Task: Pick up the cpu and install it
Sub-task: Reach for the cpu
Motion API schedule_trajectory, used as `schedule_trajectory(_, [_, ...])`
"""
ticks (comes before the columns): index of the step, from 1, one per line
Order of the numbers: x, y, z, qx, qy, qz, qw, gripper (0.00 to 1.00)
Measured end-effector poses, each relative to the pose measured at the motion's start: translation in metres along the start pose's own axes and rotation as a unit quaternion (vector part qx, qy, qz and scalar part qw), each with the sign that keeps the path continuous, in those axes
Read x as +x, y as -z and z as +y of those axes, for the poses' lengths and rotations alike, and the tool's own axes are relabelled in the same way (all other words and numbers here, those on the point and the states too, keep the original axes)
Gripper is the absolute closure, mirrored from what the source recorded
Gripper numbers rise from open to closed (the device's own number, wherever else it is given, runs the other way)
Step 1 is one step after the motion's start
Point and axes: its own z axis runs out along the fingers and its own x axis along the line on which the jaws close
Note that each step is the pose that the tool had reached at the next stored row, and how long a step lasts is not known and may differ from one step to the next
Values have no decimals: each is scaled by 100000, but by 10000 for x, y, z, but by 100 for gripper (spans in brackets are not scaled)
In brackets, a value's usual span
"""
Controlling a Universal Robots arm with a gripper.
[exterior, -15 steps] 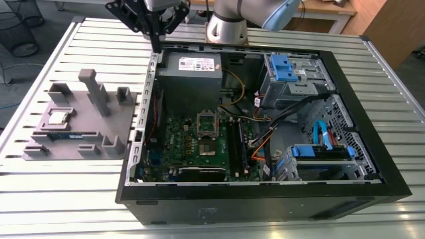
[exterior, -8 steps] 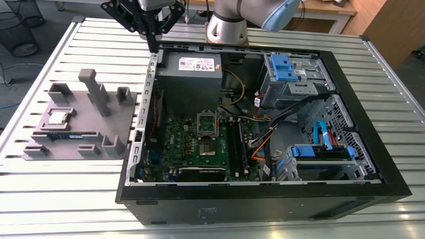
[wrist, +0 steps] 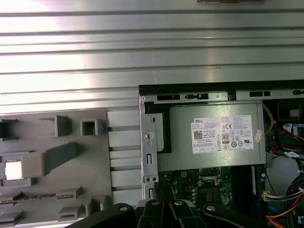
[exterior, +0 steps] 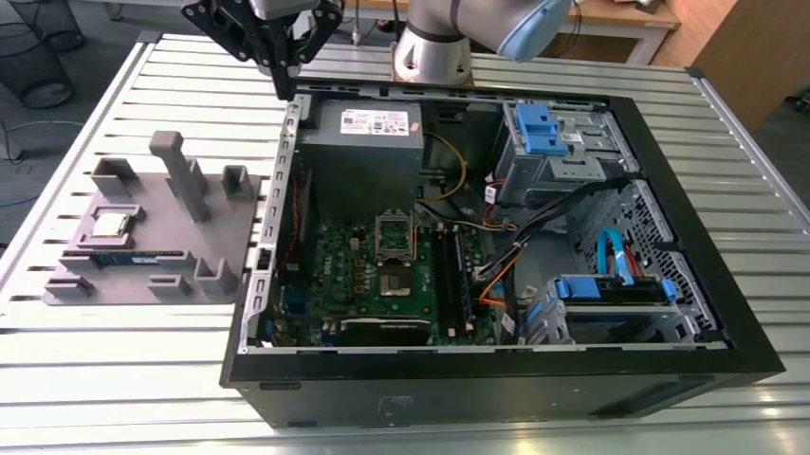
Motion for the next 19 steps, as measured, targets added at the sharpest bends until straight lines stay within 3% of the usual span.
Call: schedule_trajectory(19, [266,19,-19,-102,56,-1299,99991,89])
